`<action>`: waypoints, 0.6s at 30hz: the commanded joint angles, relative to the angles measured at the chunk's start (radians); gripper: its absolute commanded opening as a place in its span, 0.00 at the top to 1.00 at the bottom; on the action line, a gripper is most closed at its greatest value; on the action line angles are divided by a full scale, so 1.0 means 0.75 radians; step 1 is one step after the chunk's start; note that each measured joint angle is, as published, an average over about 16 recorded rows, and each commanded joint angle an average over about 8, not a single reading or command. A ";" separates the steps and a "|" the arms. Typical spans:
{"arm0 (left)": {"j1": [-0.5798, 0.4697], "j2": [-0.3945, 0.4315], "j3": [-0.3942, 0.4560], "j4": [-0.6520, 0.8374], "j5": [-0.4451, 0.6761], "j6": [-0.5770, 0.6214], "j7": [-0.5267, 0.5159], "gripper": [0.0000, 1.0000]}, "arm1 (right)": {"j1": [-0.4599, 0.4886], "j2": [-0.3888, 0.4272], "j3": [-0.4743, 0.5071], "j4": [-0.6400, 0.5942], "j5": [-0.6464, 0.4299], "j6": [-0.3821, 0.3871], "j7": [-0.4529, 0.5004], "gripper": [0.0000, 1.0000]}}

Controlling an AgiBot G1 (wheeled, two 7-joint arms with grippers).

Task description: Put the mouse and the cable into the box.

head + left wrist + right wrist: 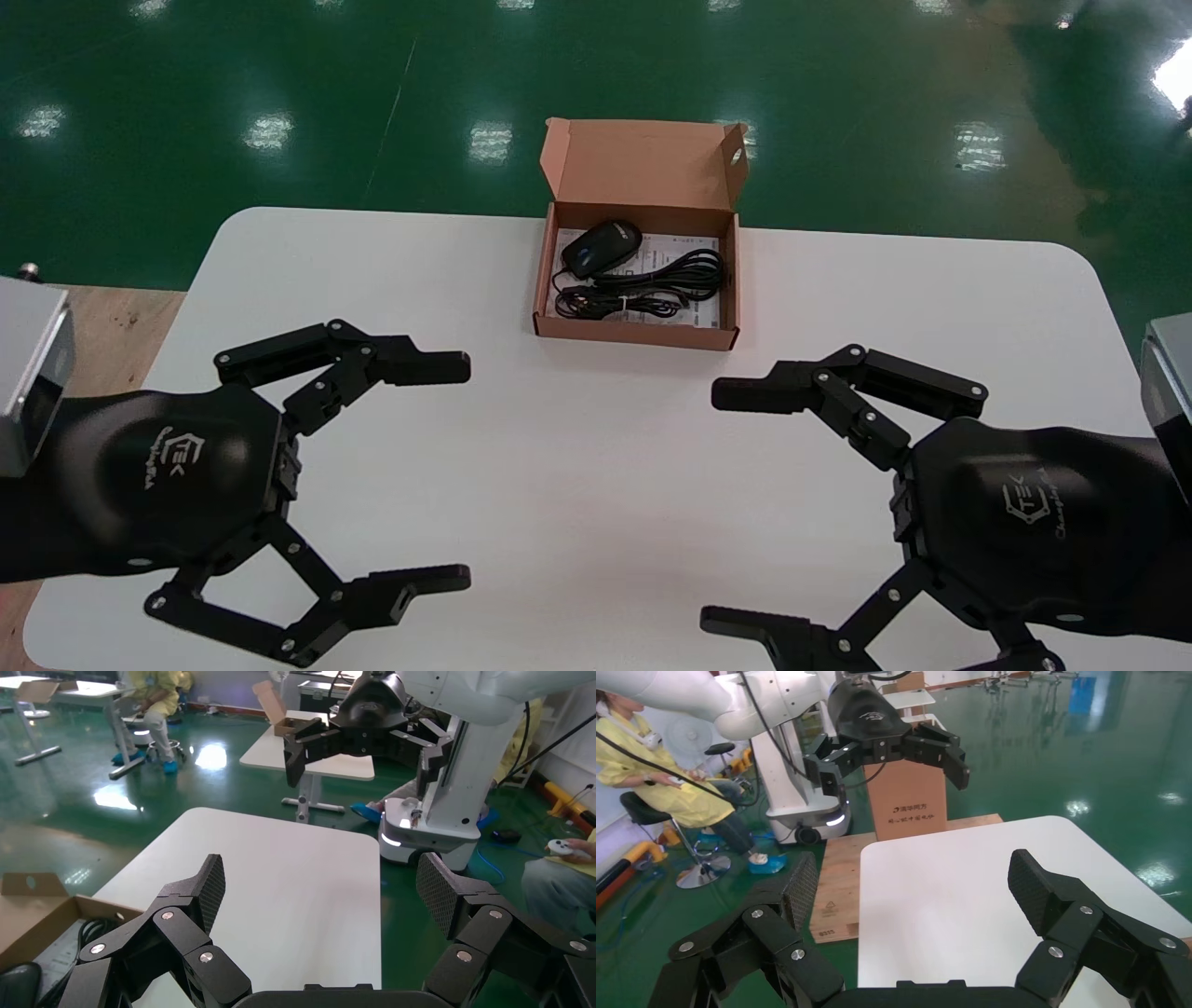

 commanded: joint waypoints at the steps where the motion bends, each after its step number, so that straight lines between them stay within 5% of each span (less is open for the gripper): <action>1: 0.008 -0.011 -0.012 -0.018 -0.005 0.010 -0.001 0.00 | -0.019 0.009 0.010 0.031 0.014 -0.013 0.020 0.00; 18: -0.004 0.007 0.009 0.013 0.003 -0.007 0.000 0.00 | 0.008 -0.004 -0.004 -0.015 -0.006 0.006 -0.007 0.00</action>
